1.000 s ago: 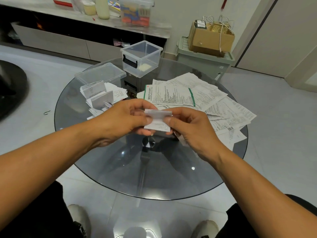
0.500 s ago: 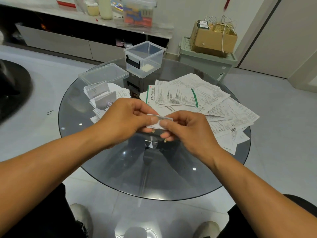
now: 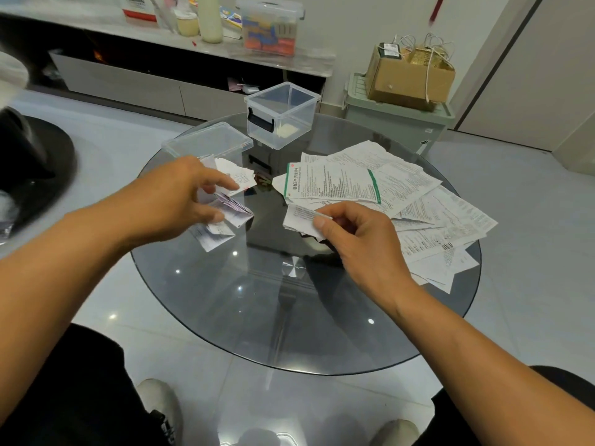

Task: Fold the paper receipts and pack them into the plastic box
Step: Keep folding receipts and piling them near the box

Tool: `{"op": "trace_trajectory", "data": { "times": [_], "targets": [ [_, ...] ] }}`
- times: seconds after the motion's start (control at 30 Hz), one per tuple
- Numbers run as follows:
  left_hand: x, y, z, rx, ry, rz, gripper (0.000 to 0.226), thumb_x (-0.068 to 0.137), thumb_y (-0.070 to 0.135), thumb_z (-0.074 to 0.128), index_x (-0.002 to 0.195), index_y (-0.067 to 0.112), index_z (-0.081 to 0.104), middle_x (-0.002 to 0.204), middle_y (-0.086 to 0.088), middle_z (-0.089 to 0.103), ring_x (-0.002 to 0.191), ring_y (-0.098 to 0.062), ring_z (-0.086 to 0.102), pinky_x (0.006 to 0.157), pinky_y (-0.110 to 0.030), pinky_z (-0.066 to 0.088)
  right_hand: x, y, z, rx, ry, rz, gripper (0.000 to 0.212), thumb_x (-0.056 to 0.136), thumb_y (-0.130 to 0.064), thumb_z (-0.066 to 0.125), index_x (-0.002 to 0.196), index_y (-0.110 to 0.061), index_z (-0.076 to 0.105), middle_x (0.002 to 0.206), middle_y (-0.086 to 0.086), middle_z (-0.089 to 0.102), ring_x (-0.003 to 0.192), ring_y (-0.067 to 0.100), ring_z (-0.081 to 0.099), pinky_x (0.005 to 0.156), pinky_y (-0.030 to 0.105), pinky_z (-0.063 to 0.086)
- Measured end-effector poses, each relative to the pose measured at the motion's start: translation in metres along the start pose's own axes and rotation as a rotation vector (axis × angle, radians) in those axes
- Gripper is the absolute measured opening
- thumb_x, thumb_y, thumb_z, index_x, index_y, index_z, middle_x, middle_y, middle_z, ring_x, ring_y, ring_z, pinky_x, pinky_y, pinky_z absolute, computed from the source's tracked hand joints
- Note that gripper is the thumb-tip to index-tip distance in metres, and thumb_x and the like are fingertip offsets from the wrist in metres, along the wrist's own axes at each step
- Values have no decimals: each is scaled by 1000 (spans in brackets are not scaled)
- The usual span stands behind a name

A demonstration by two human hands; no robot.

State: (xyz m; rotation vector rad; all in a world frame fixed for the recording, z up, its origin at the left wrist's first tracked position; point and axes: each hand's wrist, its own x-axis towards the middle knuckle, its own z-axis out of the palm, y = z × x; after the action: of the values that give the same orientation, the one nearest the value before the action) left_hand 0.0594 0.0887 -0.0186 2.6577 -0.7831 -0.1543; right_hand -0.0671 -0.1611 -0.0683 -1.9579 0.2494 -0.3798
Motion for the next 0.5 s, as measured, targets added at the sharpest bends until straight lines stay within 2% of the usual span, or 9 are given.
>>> {"op": "trace_trajectory", "data": {
  "times": [0.13, 0.23, 0.3, 0.37, 0.43, 0.5],
  "targets": [
    [9, 0, 17, 164, 56, 83, 32, 91, 34, 73, 123, 37, 70, 105, 7, 45, 89, -16, 49, 73, -34, 39, 2, 2, 7, 12, -2, 13, 4, 94, -29, 74, 91, -27, 76, 86, -7, 75, 84, 16, 71, 84, 44, 59],
    [13, -1, 29, 227, 97, 164, 17, 95, 35, 68, 110, 32, 76, 103, 7, 50, 88, -20, 57, 68, -38, 49, 3, -2, 11, 81, -18, 41, 5, 95, -23, 74, 90, -23, 74, 84, -2, 74, 73, 14, 71, 69, 34, 54],
    [15, -1, 34, 218, 120, 209, 15, 96, 34, 66, 105, 29, 77, 104, 8, 56, 88, -21, 60, 69, -38, 51, 3, -4, 13, 106, -36, 49, 5, 95, -21, 73, 90, -20, 73, 84, 3, 74, 70, 15, 70, 66, 30, 51],
    [16, 5, 34, 67, 179, 223, 9, 95, 34, 67, 97, 31, 75, 94, 13, 61, 86, -15, 62, 68, -35, 49, 3, -7, 12, 100, -71, 35, 4, 94, -23, 74, 91, -21, 74, 86, 3, 74, 74, 18, 70, 69, 32, 54],
    [16, 16, 30, -234, 236, 145, 7, 95, 34, 69, 90, 34, 74, 82, 16, 67, 76, -2, 62, 63, -29, 48, 4, -9, 8, 38, -129, -12, 2, 92, -25, 76, 91, -25, 76, 88, -4, 73, 82, 17, 68, 77, 32, 54],
    [16, 25, 27, -552, 233, 66, 11, 96, 30, 68, 88, 35, 74, 73, 14, 71, 62, 2, 60, 57, -20, 50, 5, -10, 2, -90, -182, -100, 2, 91, -26, 77, 90, -28, 77, 92, -11, 69, 83, 7, 62, 76, 21, 46]
  ]
}}
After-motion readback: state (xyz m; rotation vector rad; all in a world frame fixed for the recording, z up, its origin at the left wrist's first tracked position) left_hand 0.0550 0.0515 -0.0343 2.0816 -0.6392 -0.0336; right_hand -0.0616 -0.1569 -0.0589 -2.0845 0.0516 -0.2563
